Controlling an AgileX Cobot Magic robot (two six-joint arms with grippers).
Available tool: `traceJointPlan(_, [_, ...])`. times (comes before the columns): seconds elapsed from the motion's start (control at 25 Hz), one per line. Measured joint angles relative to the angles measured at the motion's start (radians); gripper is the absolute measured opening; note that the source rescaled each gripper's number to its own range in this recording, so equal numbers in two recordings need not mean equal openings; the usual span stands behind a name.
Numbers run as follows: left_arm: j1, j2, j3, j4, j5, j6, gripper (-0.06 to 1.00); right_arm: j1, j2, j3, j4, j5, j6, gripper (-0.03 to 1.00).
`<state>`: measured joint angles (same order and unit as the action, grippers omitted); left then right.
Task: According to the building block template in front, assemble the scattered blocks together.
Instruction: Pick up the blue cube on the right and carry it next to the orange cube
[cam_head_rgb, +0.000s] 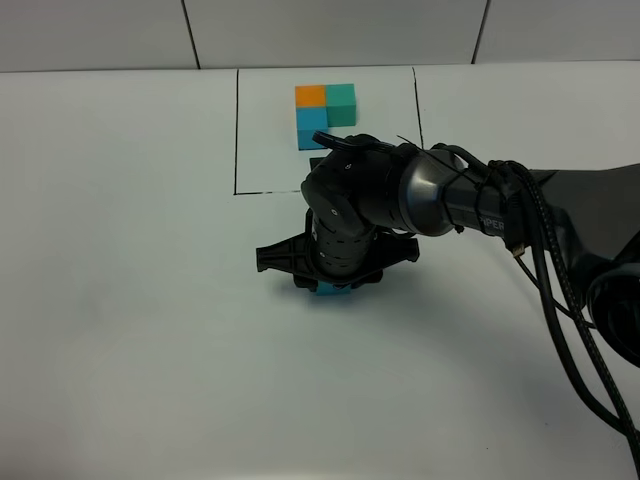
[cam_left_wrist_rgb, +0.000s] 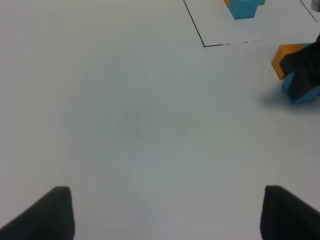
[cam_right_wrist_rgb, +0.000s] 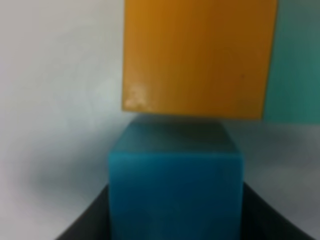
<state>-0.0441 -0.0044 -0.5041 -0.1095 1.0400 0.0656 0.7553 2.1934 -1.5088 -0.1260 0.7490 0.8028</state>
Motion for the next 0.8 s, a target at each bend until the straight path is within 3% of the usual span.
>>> traceJointPlan(0.8, [0.0, 0.0, 0.0, 0.0, 0.0, 0.0, 0.69, -0.003, 0.008, -0.001, -0.042, -0.024, 0.042, 0.01])
